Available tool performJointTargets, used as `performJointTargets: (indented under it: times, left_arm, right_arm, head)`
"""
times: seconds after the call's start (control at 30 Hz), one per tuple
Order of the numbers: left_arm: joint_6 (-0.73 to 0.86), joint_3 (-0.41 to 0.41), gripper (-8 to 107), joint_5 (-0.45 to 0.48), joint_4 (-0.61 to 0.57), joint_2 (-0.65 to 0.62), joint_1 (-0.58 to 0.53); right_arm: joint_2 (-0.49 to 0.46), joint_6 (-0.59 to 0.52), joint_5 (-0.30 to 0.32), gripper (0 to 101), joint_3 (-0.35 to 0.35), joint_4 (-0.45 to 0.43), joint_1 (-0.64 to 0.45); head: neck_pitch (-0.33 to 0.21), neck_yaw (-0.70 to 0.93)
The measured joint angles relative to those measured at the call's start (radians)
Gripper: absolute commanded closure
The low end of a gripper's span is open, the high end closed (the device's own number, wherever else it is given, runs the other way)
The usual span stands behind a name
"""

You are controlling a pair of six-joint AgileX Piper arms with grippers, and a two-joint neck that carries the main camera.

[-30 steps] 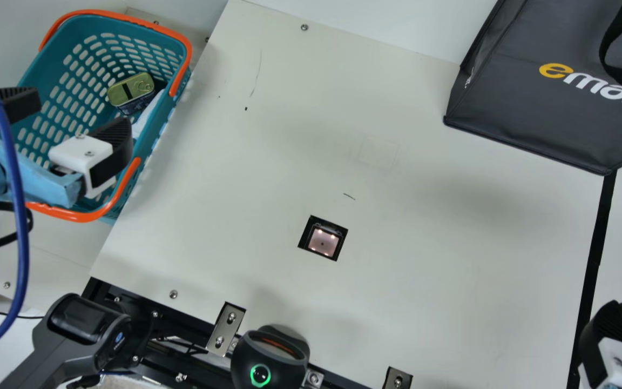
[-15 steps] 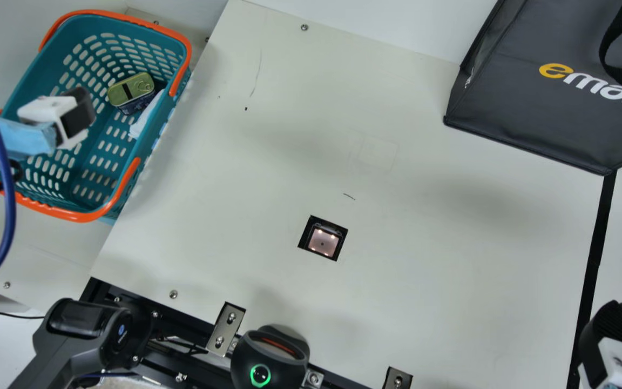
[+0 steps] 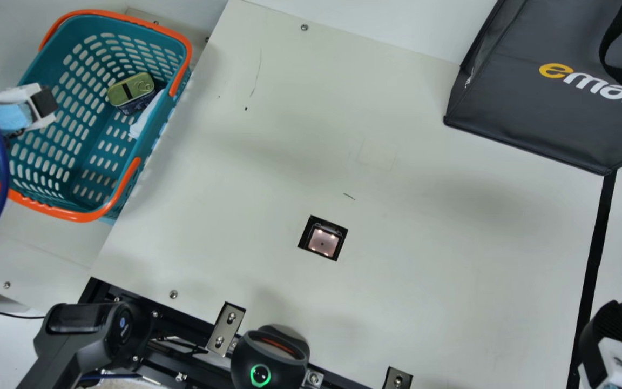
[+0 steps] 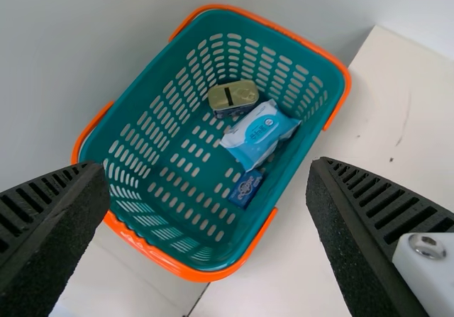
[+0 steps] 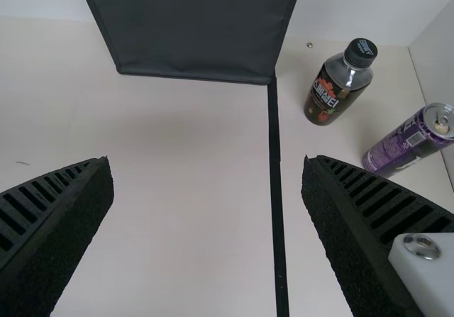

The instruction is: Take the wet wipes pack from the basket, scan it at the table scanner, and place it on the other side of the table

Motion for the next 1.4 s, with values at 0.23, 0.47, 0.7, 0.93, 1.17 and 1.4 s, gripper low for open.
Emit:
performJointTargets:
  times: [0.23,0.47,0.7,0.93,1.17,1.4]
  left_arm:
    - [0.126,-0.031,9,-0.017,-0.068,0.093,0.093]
    - [0.314,-0.07,9,-0.052,-0.168,0.215,0.216]
    - [0.533,-0.094,9,-0.089,-0.256,0.337,0.328]
    - [0.744,-0.087,9,-0.135,-0.334,0.441,0.383]
    - [0.934,-0.066,9,-0.182,-0.405,0.527,0.392]
    - [1.066,-0.051,9,-0.23,-0.445,0.618,0.376]
  right_arm:
    - [0.0,0.0,0.0,6,0.0,0.0,0.0]
    - [0.0,0.0,0.0,6,0.0,0.0,0.0]
    - [0.0,0.0,0.0,6,0.0,0.0,0.0]
    - [0.0,0.0,0.0,6,0.0,0.0,0.0]
    - [0.0,0.0,0.0,6,0.0,0.0,0.0]
    - [0.0,0.0,0.0,6,0.0,0.0,0.0]
  head:
    - [-0.002,0.0]
    - [0.0,0.0]
    - [-0.002,0.0]
    - [0.0,0.0]
    - [0.0,0.002]
    - [-0.002,0.0]
